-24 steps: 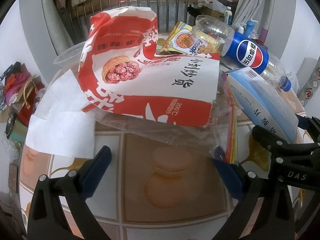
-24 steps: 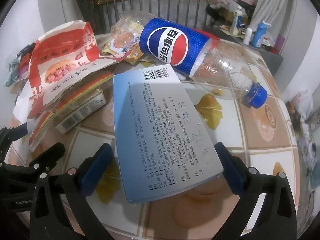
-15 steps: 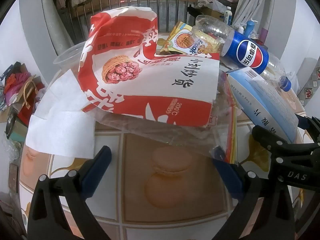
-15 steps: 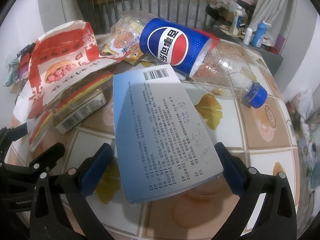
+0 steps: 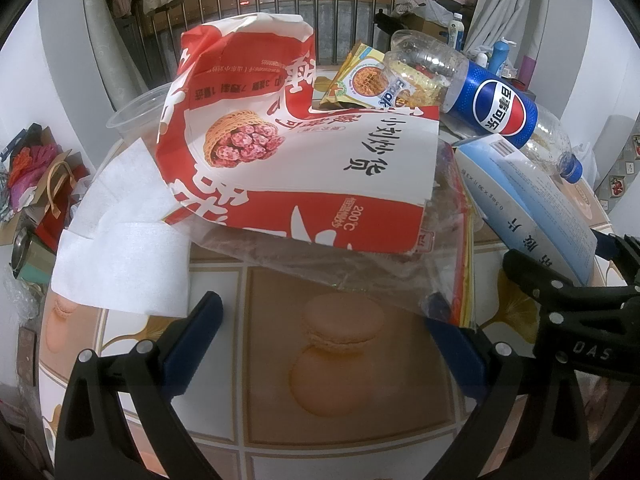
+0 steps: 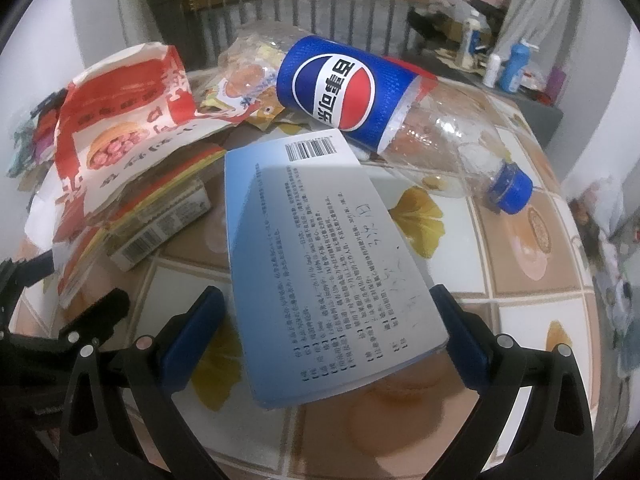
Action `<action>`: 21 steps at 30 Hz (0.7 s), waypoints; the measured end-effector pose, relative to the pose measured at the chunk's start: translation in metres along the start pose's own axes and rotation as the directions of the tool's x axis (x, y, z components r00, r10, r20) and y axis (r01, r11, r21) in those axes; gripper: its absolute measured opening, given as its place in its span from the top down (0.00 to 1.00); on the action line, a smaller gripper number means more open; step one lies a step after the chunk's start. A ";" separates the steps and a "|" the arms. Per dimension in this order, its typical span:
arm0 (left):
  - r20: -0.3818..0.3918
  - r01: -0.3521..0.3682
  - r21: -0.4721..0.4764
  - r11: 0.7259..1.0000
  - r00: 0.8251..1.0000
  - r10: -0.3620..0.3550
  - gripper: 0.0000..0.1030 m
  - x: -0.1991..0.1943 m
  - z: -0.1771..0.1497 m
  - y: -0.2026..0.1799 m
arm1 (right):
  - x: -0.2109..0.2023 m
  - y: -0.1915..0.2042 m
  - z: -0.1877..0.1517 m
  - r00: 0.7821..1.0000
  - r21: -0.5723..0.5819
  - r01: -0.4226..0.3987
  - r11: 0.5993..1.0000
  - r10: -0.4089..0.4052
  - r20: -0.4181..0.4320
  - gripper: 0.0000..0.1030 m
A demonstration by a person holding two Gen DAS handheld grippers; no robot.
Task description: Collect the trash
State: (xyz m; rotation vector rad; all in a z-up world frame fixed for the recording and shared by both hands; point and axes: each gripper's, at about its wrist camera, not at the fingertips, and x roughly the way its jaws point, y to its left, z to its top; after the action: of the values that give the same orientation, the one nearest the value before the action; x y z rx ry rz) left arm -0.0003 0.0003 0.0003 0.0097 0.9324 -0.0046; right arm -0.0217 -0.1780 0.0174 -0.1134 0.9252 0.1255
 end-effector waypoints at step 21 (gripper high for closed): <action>0.000 -0.001 0.001 1.000 1.000 0.001 0.04 0.000 0.000 0.000 | -0.005 -0.003 -0.006 1.000 -0.004 -0.008 1.000 0.008 0.000 0.06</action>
State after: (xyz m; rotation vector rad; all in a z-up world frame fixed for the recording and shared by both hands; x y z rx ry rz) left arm -0.0002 0.0002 0.0003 0.0104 0.9326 -0.0043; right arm -0.0284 -0.1825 0.0178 -0.1131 0.9259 0.1351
